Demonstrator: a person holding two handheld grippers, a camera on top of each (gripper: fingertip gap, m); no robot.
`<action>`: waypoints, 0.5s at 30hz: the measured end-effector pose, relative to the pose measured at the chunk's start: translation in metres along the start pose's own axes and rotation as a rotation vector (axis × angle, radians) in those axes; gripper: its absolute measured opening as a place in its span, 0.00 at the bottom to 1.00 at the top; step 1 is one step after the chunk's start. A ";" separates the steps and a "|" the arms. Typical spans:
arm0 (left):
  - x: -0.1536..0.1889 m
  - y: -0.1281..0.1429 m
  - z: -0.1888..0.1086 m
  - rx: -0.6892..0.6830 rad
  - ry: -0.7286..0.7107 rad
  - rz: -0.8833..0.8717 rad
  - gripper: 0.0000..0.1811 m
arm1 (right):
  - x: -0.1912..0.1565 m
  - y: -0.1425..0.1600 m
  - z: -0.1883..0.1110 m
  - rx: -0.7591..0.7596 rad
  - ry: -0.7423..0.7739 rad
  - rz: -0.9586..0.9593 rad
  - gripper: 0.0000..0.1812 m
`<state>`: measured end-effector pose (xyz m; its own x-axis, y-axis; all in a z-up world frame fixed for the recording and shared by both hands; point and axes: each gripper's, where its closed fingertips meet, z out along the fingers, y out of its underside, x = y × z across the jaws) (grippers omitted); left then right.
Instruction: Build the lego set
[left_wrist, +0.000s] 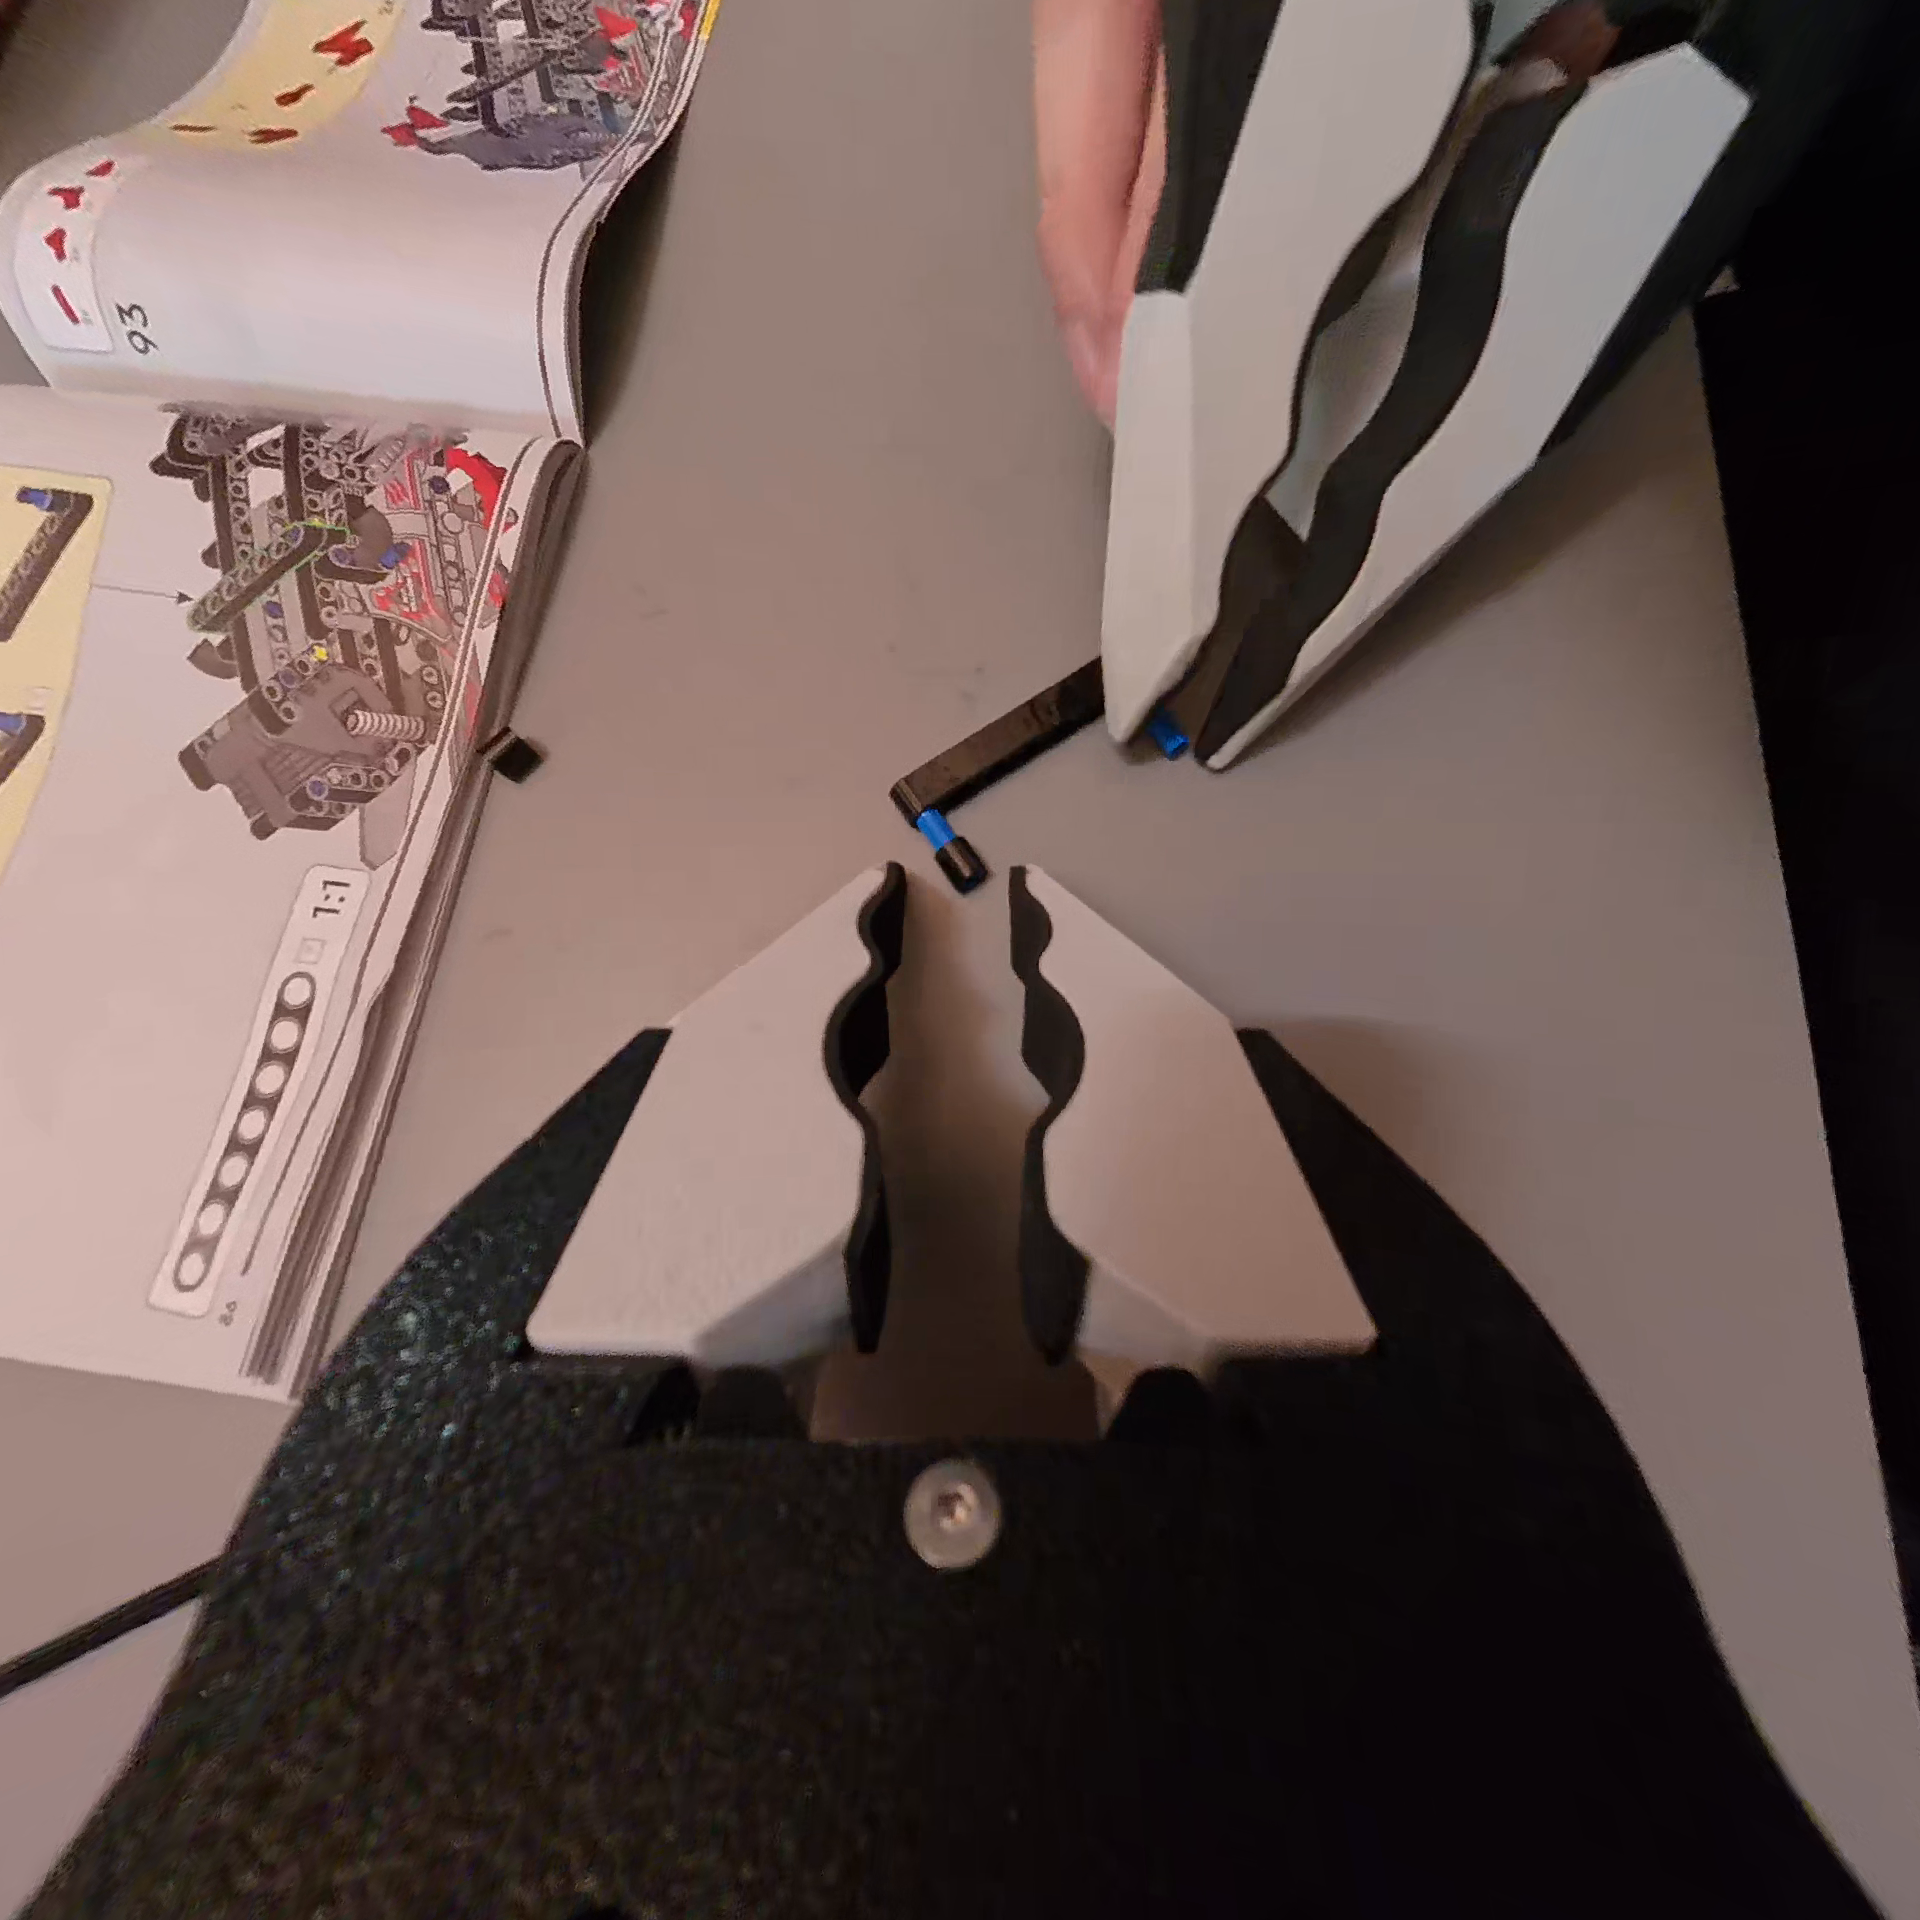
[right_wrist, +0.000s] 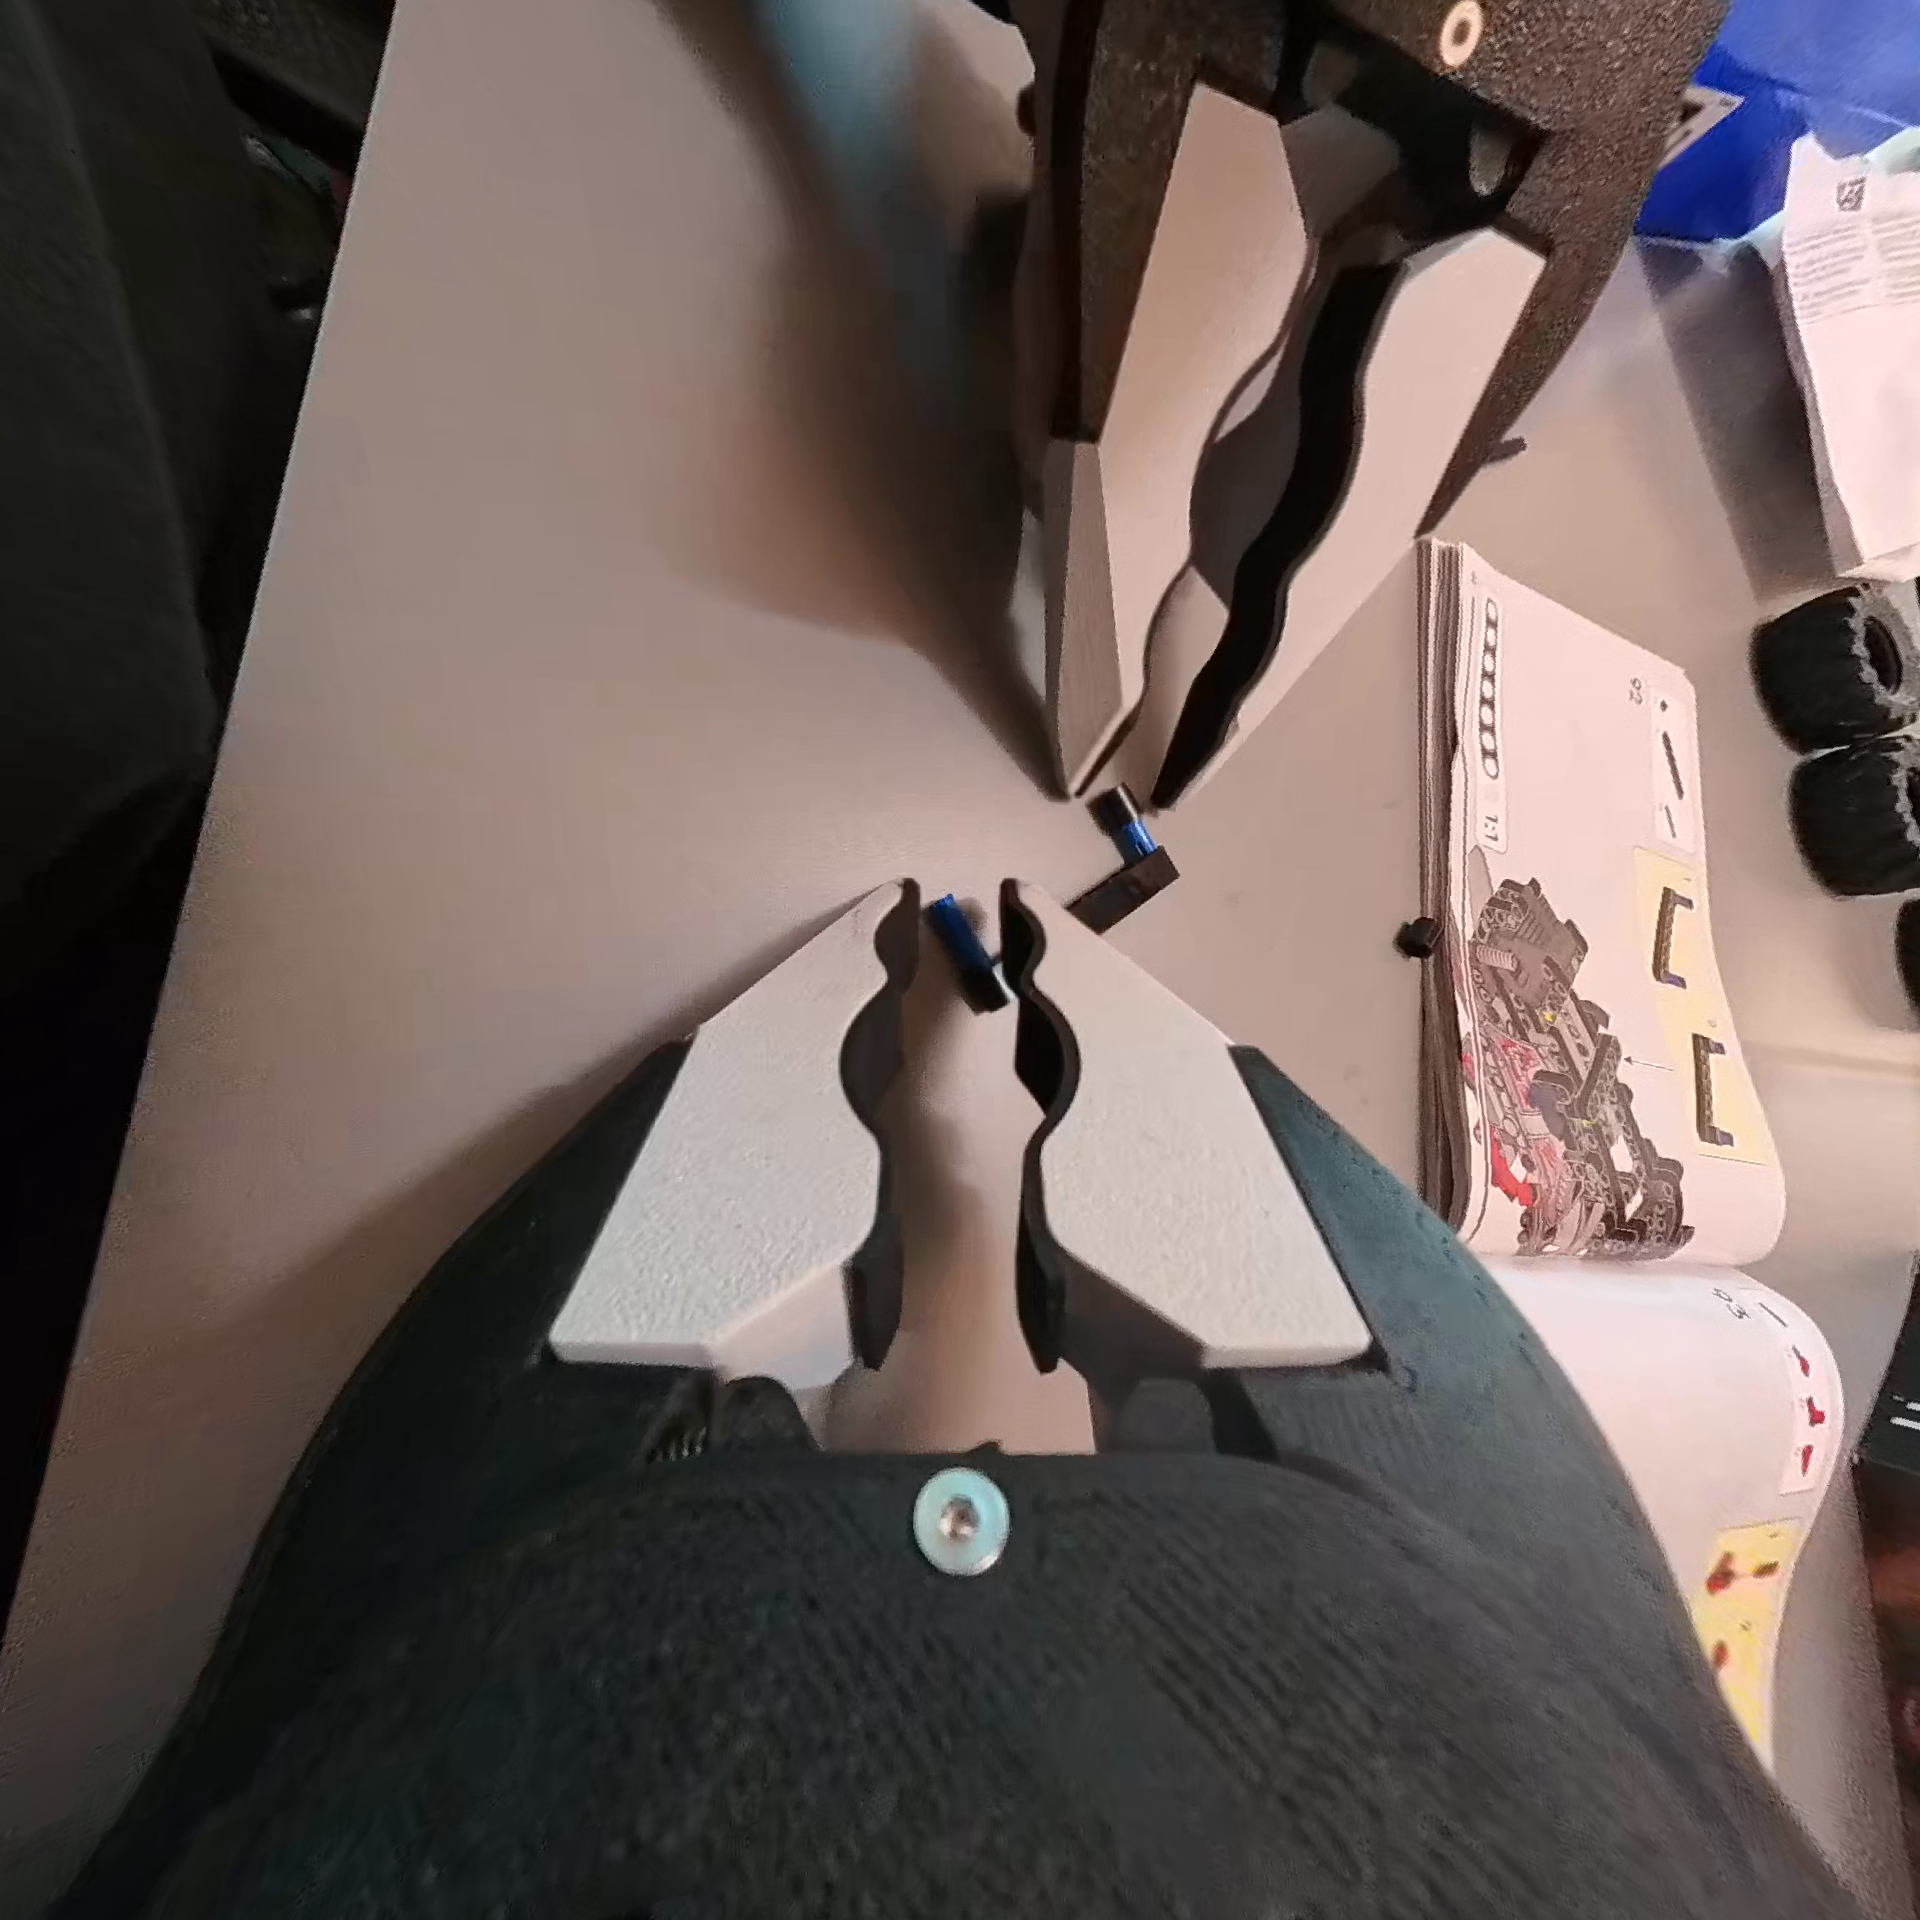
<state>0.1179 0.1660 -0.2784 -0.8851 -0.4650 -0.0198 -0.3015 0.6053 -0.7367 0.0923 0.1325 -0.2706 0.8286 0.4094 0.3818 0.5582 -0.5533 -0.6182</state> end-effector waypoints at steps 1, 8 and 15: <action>0.000 -0.001 0.001 -0.002 0.002 -0.019 0.09 | 0.001 0.000 0.001 -0.001 0.005 0.003 0.07; -0.007 -0.002 0.003 -0.006 -0.066 -0.072 0.04 | 0.005 0.005 0.000 0.029 0.012 0.105 0.02; -0.008 -0.005 -0.001 -0.018 -0.071 -0.198 0.04 | 0.017 0.001 -0.010 0.104 0.063 0.216 0.08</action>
<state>0.1263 0.1674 -0.2745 -0.7810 -0.6199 0.0759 -0.4736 0.5086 -0.7191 0.1070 0.1312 -0.2578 0.9311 0.2417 0.2732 0.3632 -0.5439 -0.7565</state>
